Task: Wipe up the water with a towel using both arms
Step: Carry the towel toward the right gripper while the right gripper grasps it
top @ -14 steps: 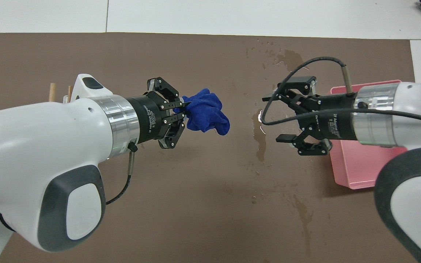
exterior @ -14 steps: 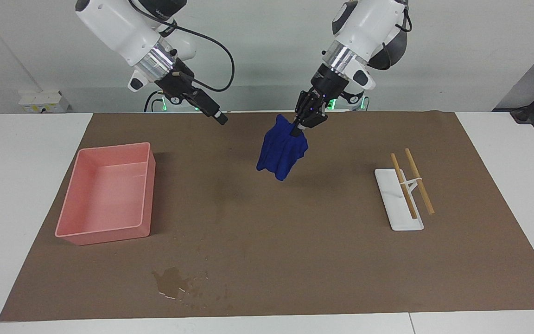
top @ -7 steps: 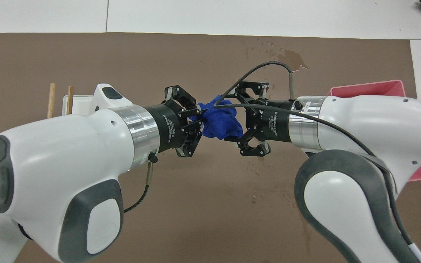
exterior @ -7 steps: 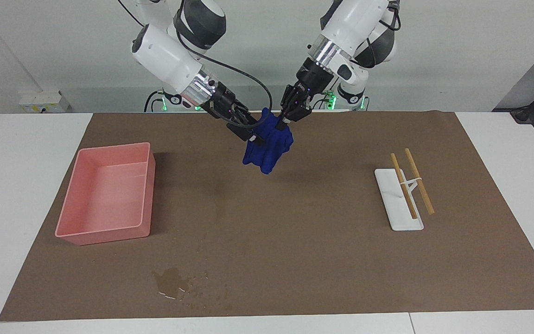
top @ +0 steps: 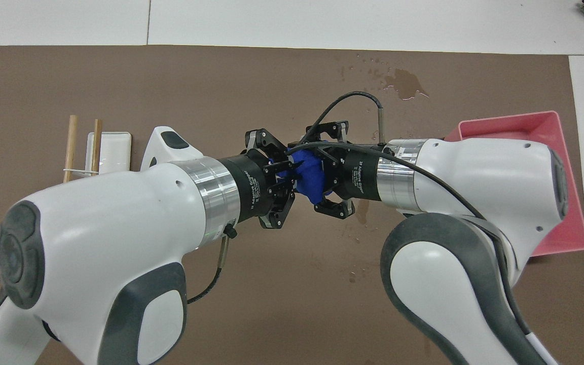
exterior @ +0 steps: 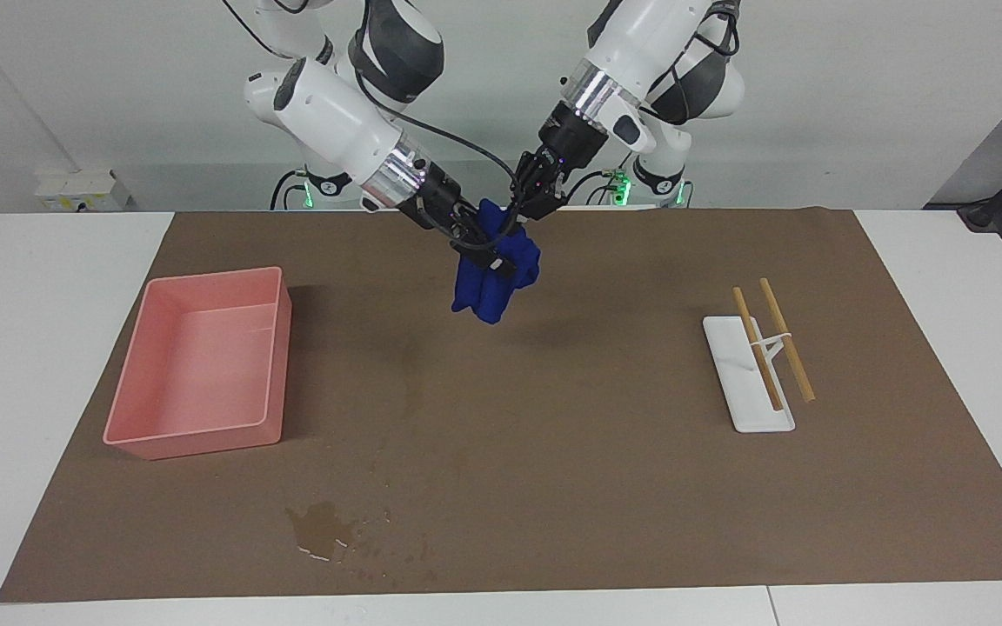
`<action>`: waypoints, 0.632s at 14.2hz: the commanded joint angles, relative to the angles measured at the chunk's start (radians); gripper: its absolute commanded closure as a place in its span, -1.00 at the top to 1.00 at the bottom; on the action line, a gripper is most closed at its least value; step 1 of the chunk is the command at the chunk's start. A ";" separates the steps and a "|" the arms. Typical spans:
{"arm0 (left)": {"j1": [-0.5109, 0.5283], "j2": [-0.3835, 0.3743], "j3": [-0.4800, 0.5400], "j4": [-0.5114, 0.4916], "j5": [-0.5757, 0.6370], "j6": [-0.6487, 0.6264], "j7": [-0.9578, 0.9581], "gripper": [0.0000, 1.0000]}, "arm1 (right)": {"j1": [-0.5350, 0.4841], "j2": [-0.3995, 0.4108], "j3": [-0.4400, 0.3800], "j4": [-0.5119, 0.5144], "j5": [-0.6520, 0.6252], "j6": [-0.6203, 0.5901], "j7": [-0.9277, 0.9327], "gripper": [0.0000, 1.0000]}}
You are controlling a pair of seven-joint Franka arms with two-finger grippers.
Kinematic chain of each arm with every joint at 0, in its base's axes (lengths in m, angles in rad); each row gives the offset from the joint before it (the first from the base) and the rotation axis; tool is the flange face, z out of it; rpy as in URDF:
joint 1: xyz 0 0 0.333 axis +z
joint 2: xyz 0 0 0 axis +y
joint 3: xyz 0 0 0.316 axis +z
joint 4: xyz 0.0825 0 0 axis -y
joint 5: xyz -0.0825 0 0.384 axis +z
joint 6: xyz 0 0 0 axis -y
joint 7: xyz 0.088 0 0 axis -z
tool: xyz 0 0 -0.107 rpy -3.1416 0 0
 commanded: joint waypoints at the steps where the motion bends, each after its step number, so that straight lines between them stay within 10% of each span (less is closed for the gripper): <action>1: -0.024 -0.007 0.011 -0.010 -0.019 0.024 -0.015 -1.00 | 0.006 -0.001 -0.004 -0.009 0.023 0.013 -0.056 -1.00; 9: -0.023 -0.007 0.012 -0.010 -0.016 0.025 0.004 -1.00 | -0.012 -0.012 -0.008 -0.023 -0.037 -0.069 -0.240 -1.00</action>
